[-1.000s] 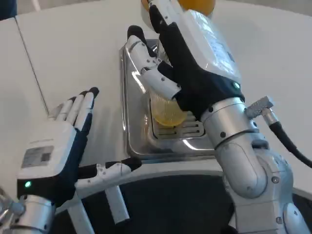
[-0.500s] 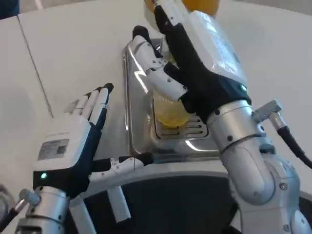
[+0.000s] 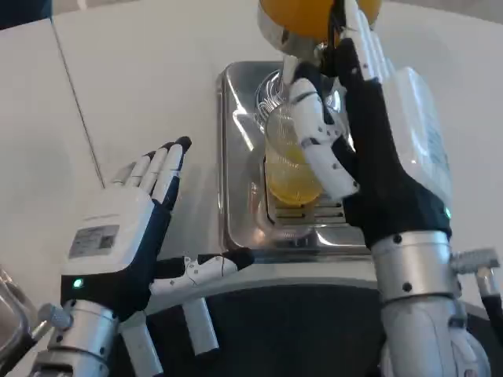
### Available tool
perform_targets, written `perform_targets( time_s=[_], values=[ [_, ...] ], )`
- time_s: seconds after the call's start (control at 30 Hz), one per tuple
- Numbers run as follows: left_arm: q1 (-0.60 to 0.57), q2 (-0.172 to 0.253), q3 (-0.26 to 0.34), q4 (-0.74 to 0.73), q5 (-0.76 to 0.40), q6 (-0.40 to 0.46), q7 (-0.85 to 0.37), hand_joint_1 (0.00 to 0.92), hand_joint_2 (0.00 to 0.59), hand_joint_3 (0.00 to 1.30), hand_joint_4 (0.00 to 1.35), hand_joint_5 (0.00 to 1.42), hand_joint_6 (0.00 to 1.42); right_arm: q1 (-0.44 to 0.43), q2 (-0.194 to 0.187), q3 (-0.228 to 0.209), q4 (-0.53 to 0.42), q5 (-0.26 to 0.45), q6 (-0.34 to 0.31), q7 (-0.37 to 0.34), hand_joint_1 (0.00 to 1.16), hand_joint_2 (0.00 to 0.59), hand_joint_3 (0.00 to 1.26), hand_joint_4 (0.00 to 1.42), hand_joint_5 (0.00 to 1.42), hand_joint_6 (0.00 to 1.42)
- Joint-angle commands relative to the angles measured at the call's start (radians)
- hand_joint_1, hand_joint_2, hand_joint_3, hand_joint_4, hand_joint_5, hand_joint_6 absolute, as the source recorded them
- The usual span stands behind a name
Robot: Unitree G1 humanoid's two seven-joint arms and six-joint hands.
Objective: Grasp the cup under the faucet to collect the drink, then remove the cup.
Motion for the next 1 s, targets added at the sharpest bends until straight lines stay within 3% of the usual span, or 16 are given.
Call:
perform_targets(
  time_s=[0.03,0.37,0.47,0.57,0.7,0.9,1.0],
  values=[
    [0.012,0.007,-0.011,0.005,-0.005,-0.008,0.010,0.105,0.041,0.00,0.00,0.04,0.08,0.047,0.036,-0.005,-0.006,0.024,-0.040,-0.071,0.00,0.586,0.00,0.00,0.00,0.00],
    [0.018,0.010,-0.019,-0.004,-0.003,-0.012,0.013,0.086,0.041,0.00,0.00,0.04,0.06,0.074,0.038,-0.026,-0.022,0.087,-0.096,-0.154,0.00,0.586,0.00,0.00,0.00,0.00],
    [0.015,0.007,-0.022,-0.002,-0.003,-0.020,0.020,0.086,0.041,0.00,0.00,0.04,0.06,0.113,0.019,-0.014,-0.039,0.102,-0.110,-0.147,0.00,0.586,0.00,0.00,0.00,0.00],
    [-0.003,0.001,-0.026,0.007,-0.006,-0.025,0.019,0.082,0.041,0.00,0.00,0.04,0.06,0.154,-0.024,-0.004,-0.072,0.096,-0.132,-0.114,0.00,0.586,0.00,0.00,0.00,0.00],
    [-0.031,-0.005,-0.036,0.026,-0.009,-0.035,0.026,0.074,0.043,0.00,0.00,0.06,0.07,0.271,-0.084,-0.014,-0.142,0.095,-0.169,-0.074,0.00,0.586,0.00,0.00,0.00,0.00],
    [-0.082,-0.013,-0.054,0.059,-0.021,-0.057,0.049,0.071,0.043,0.00,0.00,0.07,0.08,0.414,-0.191,-0.073,-0.226,0.083,-0.259,-0.018,0.05,0.586,0.00,0.00,0.00,0.00],
    [-0.105,-0.017,-0.074,0.076,-0.014,-0.059,0.052,0.068,0.043,0.00,0.00,0.08,0.09,0.511,-0.265,-0.128,-0.268,0.075,-0.318,0.011,0.08,0.586,0.00,0.00,0.00,0.00]
  ],
)
